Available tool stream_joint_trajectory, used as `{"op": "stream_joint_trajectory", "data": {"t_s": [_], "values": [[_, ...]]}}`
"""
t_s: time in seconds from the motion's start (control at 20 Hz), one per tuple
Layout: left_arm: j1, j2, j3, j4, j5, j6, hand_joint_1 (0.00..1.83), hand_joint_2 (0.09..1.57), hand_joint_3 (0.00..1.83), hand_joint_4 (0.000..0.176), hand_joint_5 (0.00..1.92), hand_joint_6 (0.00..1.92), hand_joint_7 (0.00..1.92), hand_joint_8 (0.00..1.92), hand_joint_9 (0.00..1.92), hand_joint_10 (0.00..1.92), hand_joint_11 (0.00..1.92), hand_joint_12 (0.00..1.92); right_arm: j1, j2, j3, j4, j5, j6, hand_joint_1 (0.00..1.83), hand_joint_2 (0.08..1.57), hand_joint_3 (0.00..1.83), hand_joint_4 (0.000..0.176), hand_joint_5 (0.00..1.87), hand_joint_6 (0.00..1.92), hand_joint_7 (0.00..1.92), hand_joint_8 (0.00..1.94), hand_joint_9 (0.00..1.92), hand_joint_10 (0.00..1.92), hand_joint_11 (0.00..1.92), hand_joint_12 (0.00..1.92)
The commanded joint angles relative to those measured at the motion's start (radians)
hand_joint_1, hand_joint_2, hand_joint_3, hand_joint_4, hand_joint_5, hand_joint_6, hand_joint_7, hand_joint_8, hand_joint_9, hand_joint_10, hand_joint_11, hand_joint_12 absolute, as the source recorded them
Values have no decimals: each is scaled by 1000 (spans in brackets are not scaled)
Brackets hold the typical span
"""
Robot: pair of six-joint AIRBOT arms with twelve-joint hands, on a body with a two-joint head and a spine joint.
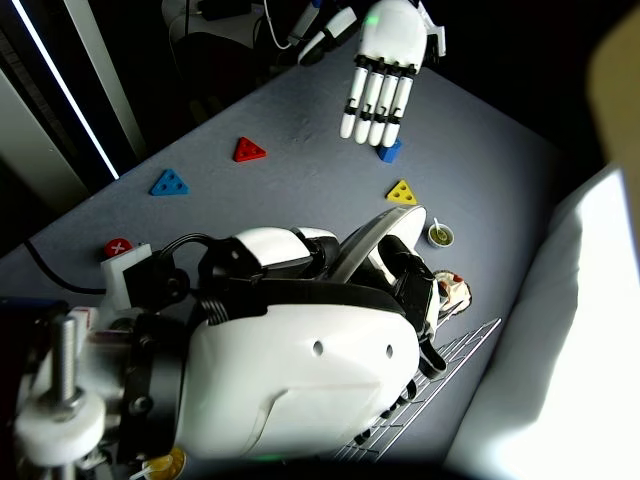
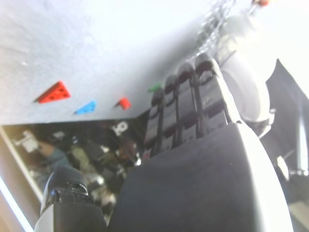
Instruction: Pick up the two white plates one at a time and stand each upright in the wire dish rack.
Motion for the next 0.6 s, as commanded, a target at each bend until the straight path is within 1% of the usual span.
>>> {"op": "stream_joint_trajectory", "data": {"t_s": [0.0, 0.15, 0.2, 0.3, 0.4, 0.45, 0.55], "values": [[-10, 12, -5, -71, -48, -1, 0, 922, 2, 0, 82, 1, 117, 2, 111, 2, 94, 10, 11, 5, 6, 77, 2, 25, 1492, 1077, 1, 0, 896, 996, 1008, 706, 1062, 844, 962, 1435], [-10, 16, -15, -75, -43, -1, 0, 923, 2, 0, 81, 0, 130, 5, 121, 4, 106, 14, 0, -1, 11, 82, 7, 25, 1489, 1086, 0, 0, 867, 1046, 975, 747, 1043, 879, 973, 1425], [-10, 16, -20, -75, -43, -1, 0, 922, 1, 0, 77, 0, 125, 2, 115, 1, 106, 14, -2, -2, 15, 83, 8, 25, 1491, 1072, 0, 0, 900, 1008, 1016, 666, 1072, 829, 1004, 1376], [-10, 17, -43, -75, -31, -1, 0, 916, 0, 0, 71, 0, 123, 1, 110, 0, 94, 9, -10, -5, 30, 86, 9, 25, 1491, 1068, 0, 0, 898, 1028, 1040, 605, 1094, 787, 1007, 1367], [-10, 17, -68, -75, -12, -1, 0, 920, 0, 0, 92, 8, 145, 9, 134, 9, 131, 24, -18, -11, 52, 92, 11, 24, 1494, 1057, 0, 0, 930, 977, 1096, 511, 1121, 742, 1006, 1365], [-10, 17, -76, -75, -9, -1, 0, 920, 0, 0, 78, 1, 128, 1, 119, 2, 121, 19, -20, -17, 63, 94, 13, 23, 1495, 1050, 1, 0, 941, 943, 1128, 471, 1127, 733, 1012, 1355], [-10, 17, -87, -76, -6, -1, 0, 924, 1, 0, 78, 1, 118, 0, 116, 0, 108, 12, -30, -25, 77, 103, 15, 20, 1496, 1048, 0, 0, 931, 925, 1128, 489, 1147, 706, 1023, 1345]]}}
